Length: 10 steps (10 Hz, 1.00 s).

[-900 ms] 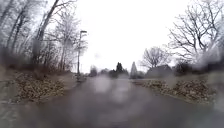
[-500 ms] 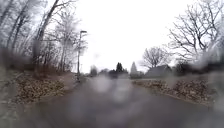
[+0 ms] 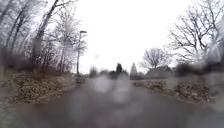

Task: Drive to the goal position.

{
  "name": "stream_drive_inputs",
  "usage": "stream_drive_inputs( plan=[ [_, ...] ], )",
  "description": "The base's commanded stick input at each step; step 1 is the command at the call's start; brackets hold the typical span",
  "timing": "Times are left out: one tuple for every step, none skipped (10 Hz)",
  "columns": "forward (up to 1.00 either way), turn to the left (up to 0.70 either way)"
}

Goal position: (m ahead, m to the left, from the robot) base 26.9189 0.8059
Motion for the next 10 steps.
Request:
stream_drive_inputs(
  plan=[
    [0.70, 0.00],
    [0.70, 0.00],
    [0.70, 0.00],
    [0.70, 0.00],
    [0.70, 0.00],
    [0.70, 0.00],
    [0.70, 0.00],
    [0.70, 0.00],
    [0.70, 0.00],
    [0.70, 0.00]
  ],
)
